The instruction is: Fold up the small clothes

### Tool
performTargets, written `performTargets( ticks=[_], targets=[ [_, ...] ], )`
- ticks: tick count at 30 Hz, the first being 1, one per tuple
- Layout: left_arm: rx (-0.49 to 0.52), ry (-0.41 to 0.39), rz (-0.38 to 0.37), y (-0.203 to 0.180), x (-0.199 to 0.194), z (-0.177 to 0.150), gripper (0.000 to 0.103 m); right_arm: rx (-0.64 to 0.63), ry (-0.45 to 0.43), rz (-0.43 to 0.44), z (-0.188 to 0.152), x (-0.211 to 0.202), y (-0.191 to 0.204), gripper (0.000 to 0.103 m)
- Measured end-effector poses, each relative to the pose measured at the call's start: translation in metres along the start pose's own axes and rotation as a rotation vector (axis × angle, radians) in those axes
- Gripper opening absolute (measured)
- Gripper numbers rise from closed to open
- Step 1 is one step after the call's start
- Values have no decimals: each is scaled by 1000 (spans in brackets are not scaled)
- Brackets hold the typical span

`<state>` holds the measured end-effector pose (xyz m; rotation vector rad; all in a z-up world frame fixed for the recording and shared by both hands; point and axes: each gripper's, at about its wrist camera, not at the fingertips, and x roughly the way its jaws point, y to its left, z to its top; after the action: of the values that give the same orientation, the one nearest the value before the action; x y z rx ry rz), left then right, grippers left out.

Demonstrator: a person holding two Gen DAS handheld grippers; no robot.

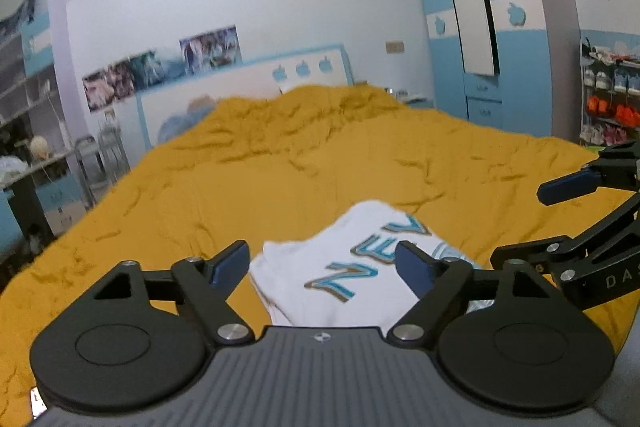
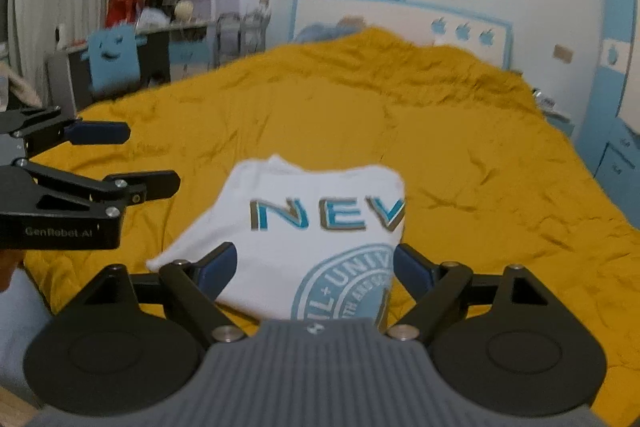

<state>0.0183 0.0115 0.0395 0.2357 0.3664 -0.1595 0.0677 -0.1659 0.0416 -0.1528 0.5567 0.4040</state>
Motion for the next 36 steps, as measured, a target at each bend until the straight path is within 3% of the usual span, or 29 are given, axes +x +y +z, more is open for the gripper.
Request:
performTargets(
  ticks=[6, 9, 13, 16, 21, 26, 36],
  targets=[
    [38, -44, 56, -16, -12, -2, 103, -32, -84, -79, -13, -34, 12, 82],
    [26, -41, 43, -20, -17, -3, 103, -7, -103, -123, -19, -46, 17, 82],
    [-14, -6, 51, -21, -18, -5, 103, 65, -66, -91, -25, -50, 19, 82],
    [-55, 65, 42, -14, -10, -13, 103, 109, -15, -84, -33, -48, 19, 82],
    [-86, 189, 102, -9, -2, -36, 103, 151, 79, -95, -47, -31, 20, 82],
    [-121, 285, 85, -4, -2, -53, 103, 166, 136, -121, -57, -16, 21, 82],
    [-121, 290, 96, -9, -8, -57, 103, 176, 188, -142, -65, -3, 18, 82]
  ],
)
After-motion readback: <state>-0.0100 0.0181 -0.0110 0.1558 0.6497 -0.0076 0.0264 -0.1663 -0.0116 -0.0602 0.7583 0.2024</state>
